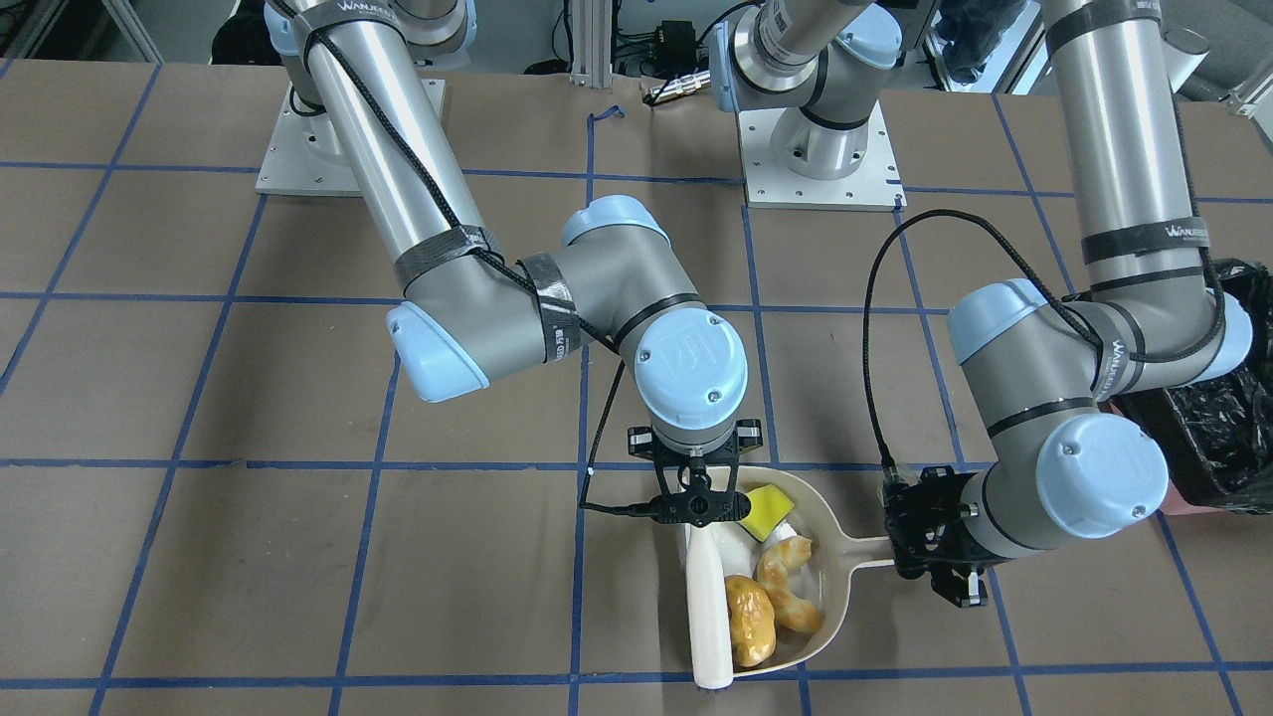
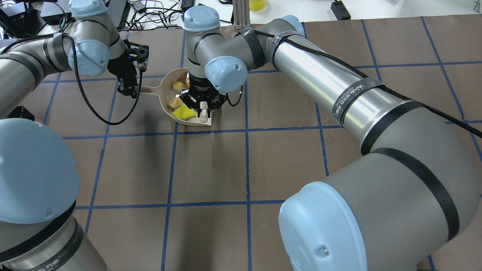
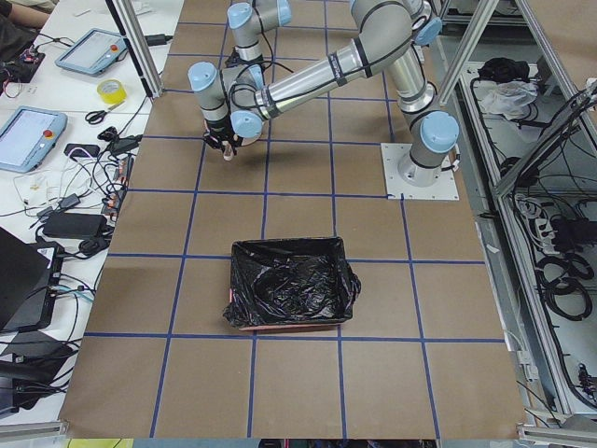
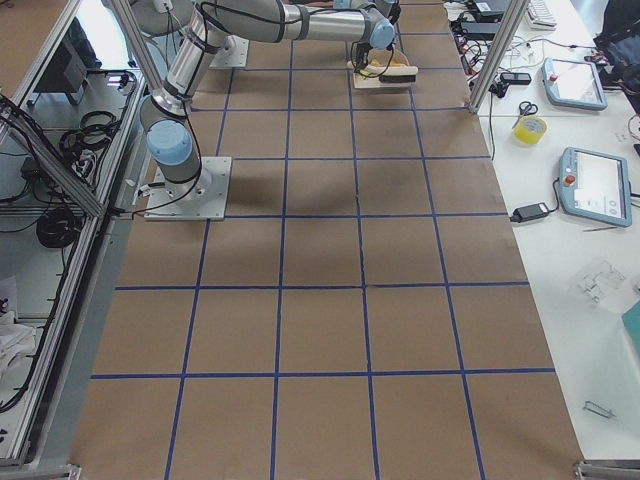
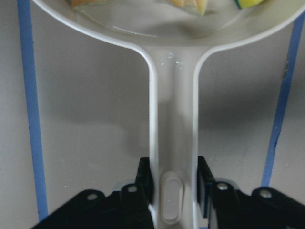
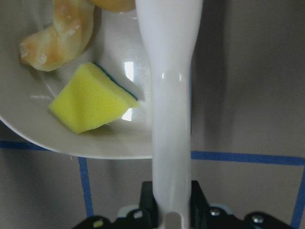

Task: Sweep and dump trash into bin
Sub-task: 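Carry the brush back with the right gripper while the left gripper lifts the dustpan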

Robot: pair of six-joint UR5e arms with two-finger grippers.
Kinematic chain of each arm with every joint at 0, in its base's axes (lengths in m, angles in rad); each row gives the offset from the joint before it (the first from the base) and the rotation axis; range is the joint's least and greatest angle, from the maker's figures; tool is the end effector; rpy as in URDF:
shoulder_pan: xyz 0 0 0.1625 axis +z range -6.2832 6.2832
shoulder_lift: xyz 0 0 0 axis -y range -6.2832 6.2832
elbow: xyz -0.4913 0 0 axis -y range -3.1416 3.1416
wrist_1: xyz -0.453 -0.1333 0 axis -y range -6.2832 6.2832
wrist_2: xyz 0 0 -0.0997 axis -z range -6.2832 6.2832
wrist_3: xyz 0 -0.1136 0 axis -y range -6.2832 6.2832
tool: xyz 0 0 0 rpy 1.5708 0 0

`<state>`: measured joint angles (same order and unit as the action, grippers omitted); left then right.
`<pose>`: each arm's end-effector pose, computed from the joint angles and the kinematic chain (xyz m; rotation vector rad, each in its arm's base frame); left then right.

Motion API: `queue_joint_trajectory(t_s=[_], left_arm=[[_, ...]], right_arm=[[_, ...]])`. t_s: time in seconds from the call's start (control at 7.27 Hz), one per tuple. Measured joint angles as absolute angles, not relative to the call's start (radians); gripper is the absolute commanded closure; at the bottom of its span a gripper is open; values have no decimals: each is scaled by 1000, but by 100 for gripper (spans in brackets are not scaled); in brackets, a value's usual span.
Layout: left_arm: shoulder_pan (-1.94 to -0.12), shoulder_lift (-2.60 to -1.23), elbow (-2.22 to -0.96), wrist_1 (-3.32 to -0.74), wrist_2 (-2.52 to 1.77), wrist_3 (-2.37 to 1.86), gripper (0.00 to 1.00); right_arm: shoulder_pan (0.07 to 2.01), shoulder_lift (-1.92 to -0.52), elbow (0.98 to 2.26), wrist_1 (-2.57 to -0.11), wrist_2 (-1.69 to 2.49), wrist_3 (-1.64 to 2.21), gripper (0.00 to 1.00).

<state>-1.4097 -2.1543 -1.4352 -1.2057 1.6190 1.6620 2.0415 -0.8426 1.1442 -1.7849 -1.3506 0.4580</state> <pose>-0.0028 -0.7795 0.2550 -2.1181 -2.2671 -0.1378 0.5260 -0.6851 0.2755 -0.0045 2.9724 0.2635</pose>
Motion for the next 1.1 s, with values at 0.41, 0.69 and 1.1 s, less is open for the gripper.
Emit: queue_joint_trajectory(t_s=[0.41,0.69,1.1], left_arm=[[-1408,-2152,-1437,-1205,1607,1666,93],[-1405,-2145,-1438,-1206,1594,1671,93],[-1385,-2127,-1431,-1231,1540,1702,95]], right_arm=[[1986,-869,1148,-1756,-1447,386,100],[1894,-897,1154,-1676,-1517,287,100],[1691,-1018,1308,-1621,-1549,98,100]])
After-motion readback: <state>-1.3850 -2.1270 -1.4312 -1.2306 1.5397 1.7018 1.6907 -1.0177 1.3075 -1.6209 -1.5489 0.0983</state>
